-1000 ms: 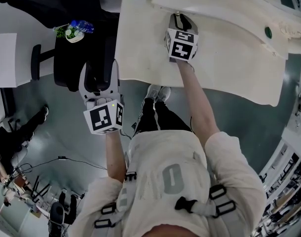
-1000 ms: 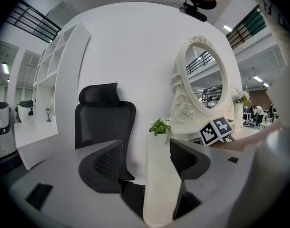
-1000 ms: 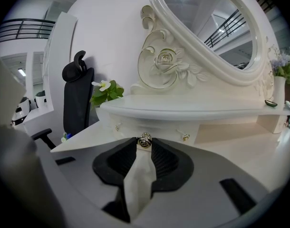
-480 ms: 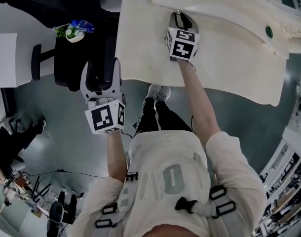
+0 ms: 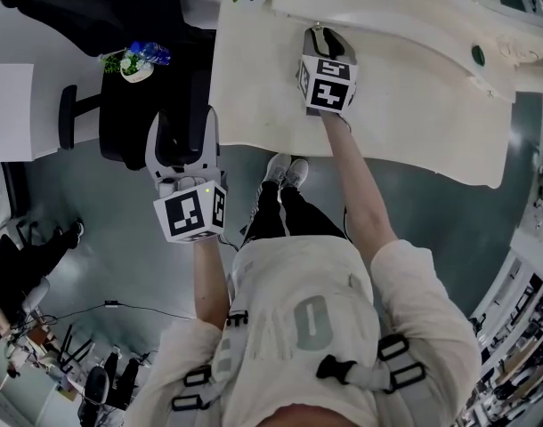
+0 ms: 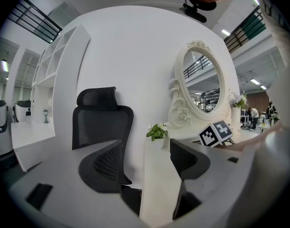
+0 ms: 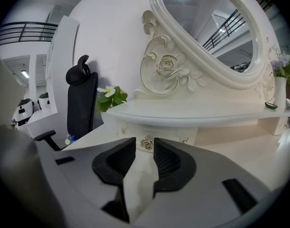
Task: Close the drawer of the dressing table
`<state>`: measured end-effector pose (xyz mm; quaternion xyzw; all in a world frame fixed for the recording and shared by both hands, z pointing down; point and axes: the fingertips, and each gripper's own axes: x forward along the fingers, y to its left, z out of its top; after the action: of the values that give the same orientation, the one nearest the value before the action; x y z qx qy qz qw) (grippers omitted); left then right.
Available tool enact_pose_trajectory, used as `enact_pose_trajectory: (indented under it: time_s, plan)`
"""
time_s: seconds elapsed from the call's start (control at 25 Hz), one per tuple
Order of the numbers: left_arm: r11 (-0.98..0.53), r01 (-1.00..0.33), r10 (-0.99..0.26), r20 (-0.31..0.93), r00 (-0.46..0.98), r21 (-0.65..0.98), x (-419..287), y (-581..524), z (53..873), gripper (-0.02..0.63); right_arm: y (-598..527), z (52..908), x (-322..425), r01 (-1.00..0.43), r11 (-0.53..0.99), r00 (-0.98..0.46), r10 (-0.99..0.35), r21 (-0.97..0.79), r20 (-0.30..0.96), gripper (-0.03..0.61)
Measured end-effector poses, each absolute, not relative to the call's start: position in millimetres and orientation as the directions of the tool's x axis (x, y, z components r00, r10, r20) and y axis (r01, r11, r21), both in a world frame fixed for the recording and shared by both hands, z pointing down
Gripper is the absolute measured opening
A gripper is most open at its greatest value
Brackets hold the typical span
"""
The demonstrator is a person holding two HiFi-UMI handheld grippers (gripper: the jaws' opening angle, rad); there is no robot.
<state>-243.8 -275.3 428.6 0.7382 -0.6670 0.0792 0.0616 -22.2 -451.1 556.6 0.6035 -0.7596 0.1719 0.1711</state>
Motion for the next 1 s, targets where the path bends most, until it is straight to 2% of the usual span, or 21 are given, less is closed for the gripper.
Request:
enact_pose_trajectory:
  time_s: [0.4, 0.56, 0.68, 0.84, 1.0]
  plan:
    - [-0.159, -0.987, -0.983, 0.096, 0.158, -0.003, -228, -277, 392, 0.301, -394, 477, -10, -0.970, 0.242, -0.224, -0.912, 0.009, 0.343, 0.110]
    - [-0.202, -0.979, -0.979, 0.043, 0.202, -0.005, -213, -278, 374, 0.301, -366, 436, 3, -0.970, 0.238, -0.218, -0.936, 0.041, 0.275, 0.091]
    - [-0.227, -0.974, -0.974, 0.014, 0.227, -0.019, -201, -271, 361, 0.299, -340, 407, 13, -0.973, 0.227, -0.211, -0.951, 0.045, 0.225, 0.050]
    - [-0.269, -0.963, -0.962, -0.030, 0.270, -0.027, -179, -269, 343, 0.228, -313, 371, 34, -0.981, 0.184, -0.174, -0.973, 0.056, 0.153, 0.024]
    - [-0.285, -0.956, -0.958, -0.013, 0.287, -0.069, -158, -270, 338, 0.120, -288, 348, 50, -0.987, 0.154, -0.149, -0.984, 0.051, 0.099, 0.008]
